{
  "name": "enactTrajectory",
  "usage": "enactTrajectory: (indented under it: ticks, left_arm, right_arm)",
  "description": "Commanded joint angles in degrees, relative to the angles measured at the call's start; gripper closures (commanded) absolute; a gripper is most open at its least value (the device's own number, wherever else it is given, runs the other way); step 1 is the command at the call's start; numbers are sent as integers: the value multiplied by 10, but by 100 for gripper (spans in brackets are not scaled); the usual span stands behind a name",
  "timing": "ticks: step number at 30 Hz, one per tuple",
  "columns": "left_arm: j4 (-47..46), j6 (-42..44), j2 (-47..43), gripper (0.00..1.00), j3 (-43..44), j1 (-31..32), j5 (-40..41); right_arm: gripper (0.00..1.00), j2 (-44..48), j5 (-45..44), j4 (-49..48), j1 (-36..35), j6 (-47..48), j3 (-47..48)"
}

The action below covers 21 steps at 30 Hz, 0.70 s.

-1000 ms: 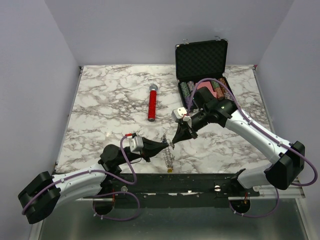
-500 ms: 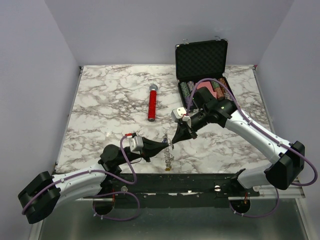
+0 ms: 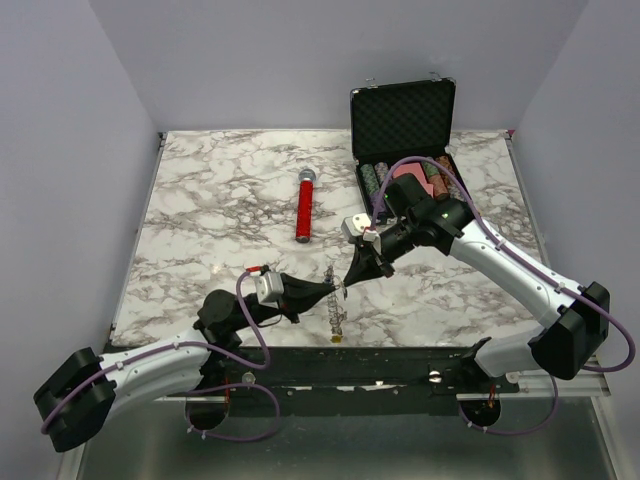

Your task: Put the keys on the keyring

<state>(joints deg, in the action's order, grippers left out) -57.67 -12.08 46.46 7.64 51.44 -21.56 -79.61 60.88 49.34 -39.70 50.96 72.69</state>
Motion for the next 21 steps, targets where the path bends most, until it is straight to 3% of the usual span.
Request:
enactTrajectory:
  ticks: [1, 21]
  left_arm:
    - [-16, 1, -12, 100, 4, -2, 13]
    - [-27, -4, -4, 100, 5, -2, 13]
  right_arm:
    - [100, 2, -6, -6, -5, -8, 3]
    - [100, -5, 15, -14, -5, -12, -6]
